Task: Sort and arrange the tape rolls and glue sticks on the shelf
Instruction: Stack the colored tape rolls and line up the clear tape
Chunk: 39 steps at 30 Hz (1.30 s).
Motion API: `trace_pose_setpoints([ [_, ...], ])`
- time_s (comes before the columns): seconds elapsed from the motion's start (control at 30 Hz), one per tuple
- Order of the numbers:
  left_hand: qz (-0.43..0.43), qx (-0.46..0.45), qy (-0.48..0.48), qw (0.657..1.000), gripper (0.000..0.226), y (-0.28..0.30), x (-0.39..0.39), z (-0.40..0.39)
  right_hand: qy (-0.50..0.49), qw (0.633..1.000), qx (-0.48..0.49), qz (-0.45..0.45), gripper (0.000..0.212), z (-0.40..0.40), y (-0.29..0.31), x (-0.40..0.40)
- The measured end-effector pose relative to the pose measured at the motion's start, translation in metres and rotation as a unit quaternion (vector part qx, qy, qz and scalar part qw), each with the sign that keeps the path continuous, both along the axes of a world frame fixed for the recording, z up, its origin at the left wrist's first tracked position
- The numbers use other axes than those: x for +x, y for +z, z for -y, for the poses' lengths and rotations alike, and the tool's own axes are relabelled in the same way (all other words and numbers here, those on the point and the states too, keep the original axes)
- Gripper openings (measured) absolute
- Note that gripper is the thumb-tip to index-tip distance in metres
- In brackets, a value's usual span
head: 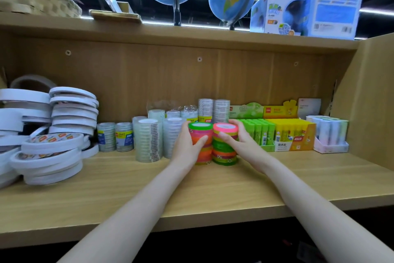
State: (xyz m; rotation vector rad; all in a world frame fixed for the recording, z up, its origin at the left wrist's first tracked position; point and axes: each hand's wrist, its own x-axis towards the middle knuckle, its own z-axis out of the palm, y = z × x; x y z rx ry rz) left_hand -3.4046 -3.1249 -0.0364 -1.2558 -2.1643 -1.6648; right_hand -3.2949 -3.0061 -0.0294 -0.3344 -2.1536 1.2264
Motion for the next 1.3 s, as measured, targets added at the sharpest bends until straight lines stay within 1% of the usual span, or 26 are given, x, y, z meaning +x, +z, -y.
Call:
trace_pose_setpoints([
  [0.13, -0.011, -0.022, 0.005, 1.000, 0.068, 0.000, -0.001, 0.003, 0.001, 1.000, -0.005, -0.006, 0.071, 0.000, 0.000, -0.001],
  [0.23, -0.021, -0.030, 0.013, 0.999, 0.073, 0.000, 0.000, 0.006, 0.009, 0.998, -0.056, -0.017, 0.086, -0.001, 0.001, 0.002],
  [0.27, -0.024, -0.029, 0.017, 0.999, 0.074, 0.000, 0.001, 0.006, 0.010, 0.997, -0.069, -0.017, 0.086, -0.002, 0.002, 0.002],
  [0.4, -0.034, -0.034, 0.045, 0.998, 0.077, 0.000, 0.002, 0.007, 0.000, 0.998, -0.053, -0.022, 0.064, -0.004, 0.000, 0.002],
  [0.57, -0.011, -0.020, 0.053, 0.998, 0.075, 0.000, 0.001, 0.007, -0.034, 0.999, -0.008, -0.031, 0.058, -0.001, 0.002, -0.002],
  [0.67, 0.000, -0.020, 0.052, 0.998, 0.075, 0.001, -0.001, 0.004, -0.037, 0.999, -0.002, -0.035, 0.055, 0.001, 0.003, -0.003],
  [0.77, -0.003, -0.022, 0.050, 0.999, 0.076, 0.000, -0.001, 0.004, -0.050, 0.998, -0.004, -0.029, 0.055, 0.000, 0.004, -0.005],
  [0.87, -0.011, -0.032, 0.042, 0.999, 0.079, -0.001, -0.001, 0.006, -0.069, 0.997, 0.013, -0.013, 0.058, 0.001, 0.004, -0.007],
  [0.97, -0.025, -0.045, 0.020, 0.998, 0.079, -0.001, 0.002, 0.012, -0.070, 0.997, 0.018, -0.004, 0.070, 0.004, 0.004, -0.004],
  [1.03, -0.029, -0.048, 0.013, 0.998, 0.079, -0.002, 0.007, 0.018, -0.086, 0.996, 0.007, -0.025, 0.076, 0.004, 0.004, 0.003],
  [1.07, -0.037, -0.049, 0.012, 0.998, 0.080, -0.003, 0.010, 0.022, -0.097, 0.994, 0.004, -0.042, 0.073, 0.003, 0.005, 0.008],
  [1.1, -0.046, -0.051, 0.012, 0.998, 0.080, -0.005, 0.013, 0.025, -0.105, 0.993, 0.017, -0.051, 0.068, 0.002, 0.003, 0.014],
  [1.17, -0.048, -0.066, 0.025, 0.996, 0.079, -0.008, 0.012, 0.032, -0.108, 0.990, 0.087, -0.040, 0.060, 0.001, 0.000, 0.023],
  [1.23, -0.033, -0.102, 0.043, 0.993, 0.075, -0.009, 0.009, 0.036, -0.102, 0.983, 0.150, -0.013, 0.060, 0.002, -0.003, 0.026],
  [1.3, -0.030, -0.133, 0.038, 0.990, 0.071, -0.010, 0.010, 0.037, -0.109, 0.971, 0.213, 0.025, 0.066, 0.006, -0.005, 0.024],
])
